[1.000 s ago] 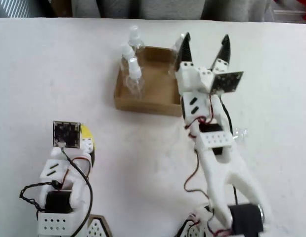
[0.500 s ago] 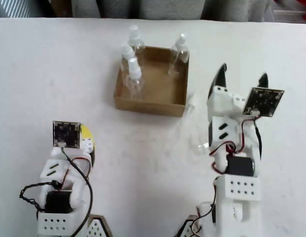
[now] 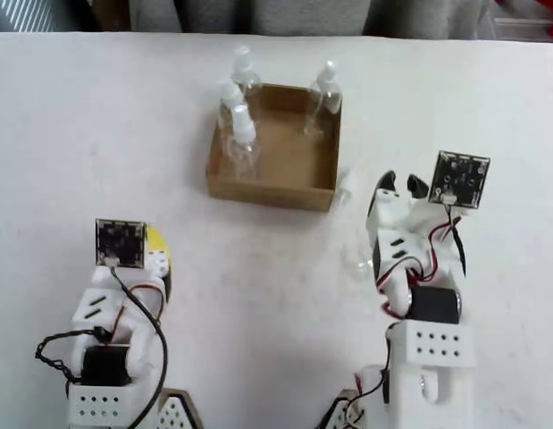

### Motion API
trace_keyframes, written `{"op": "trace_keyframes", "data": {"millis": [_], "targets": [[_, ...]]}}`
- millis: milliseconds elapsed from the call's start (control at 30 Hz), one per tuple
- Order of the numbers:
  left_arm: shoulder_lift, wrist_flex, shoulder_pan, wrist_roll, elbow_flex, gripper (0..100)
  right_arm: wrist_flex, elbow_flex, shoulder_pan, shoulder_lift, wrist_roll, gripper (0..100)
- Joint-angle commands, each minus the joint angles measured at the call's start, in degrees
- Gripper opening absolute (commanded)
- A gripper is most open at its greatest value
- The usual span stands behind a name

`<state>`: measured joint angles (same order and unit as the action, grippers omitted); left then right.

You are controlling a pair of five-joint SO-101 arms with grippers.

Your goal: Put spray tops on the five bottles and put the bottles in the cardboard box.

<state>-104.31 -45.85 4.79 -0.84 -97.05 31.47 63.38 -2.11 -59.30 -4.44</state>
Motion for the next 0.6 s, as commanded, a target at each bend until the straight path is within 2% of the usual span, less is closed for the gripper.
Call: {"op": "trace_keyframes", "data": {"millis": [0, 167, 300, 567], "targets": [[-0.3, 0.0, 0.1, -0.5, 0.0, 2, -2.6, -0.8, 1.6, 6.0, -0.6, 8.7], [-0.3, 0.0, 0.1, -0.5, 0.0, 2, -3.9, -4.7, 4.7, 17.5, -0.9, 8.7], [-0.3, -0.1, 0.1, -0.5, 0.0, 2, -3.8, -11.2, 4.8, 27.9, -4.3, 9.1], [-0.3, -0.1, 0.1, -0.5, 0.0, 2, -3.8, -24.4, 5.1, 45.2, -4.7, 9.1]]}}
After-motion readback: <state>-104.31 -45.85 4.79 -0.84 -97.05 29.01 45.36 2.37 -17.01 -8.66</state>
